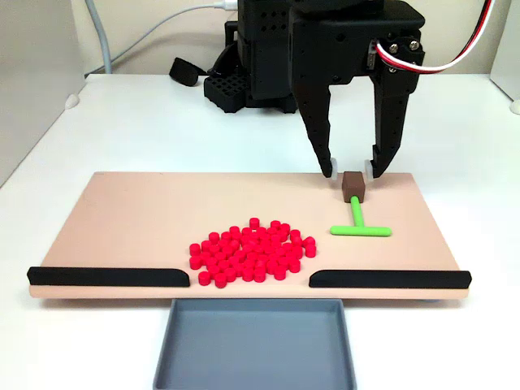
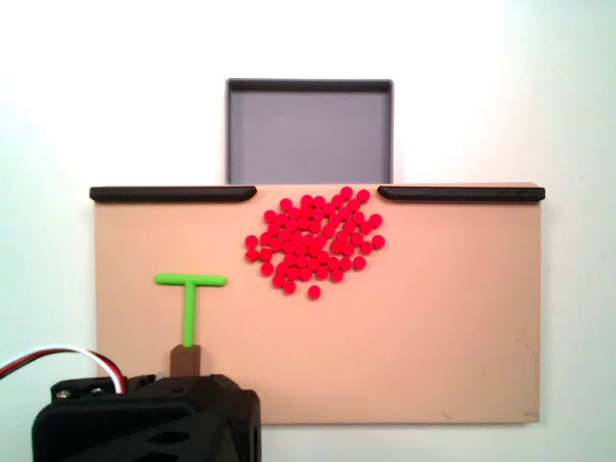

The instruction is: Grasp a green tool by the dark brown handle.

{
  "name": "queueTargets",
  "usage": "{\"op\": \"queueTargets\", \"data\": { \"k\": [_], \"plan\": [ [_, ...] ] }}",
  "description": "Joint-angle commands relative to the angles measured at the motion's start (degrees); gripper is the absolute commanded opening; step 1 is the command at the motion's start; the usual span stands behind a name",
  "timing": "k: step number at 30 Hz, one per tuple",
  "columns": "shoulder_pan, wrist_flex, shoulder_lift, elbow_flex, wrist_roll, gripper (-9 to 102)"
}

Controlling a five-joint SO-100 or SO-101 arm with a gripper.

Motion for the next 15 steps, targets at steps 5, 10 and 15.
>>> {"op": "queueTargets", "data": {
  "k": [5, 10, 15],
  "plan": [
    [0.7, -1.23, -0.7, -1.23, 0.0, 16],
    [0.7, -1.23, -0.26, -1.23, 0.18, 16],
    [0.79, -1.23, 0.18, -1.23, 0.44, 16]
  ]
}}
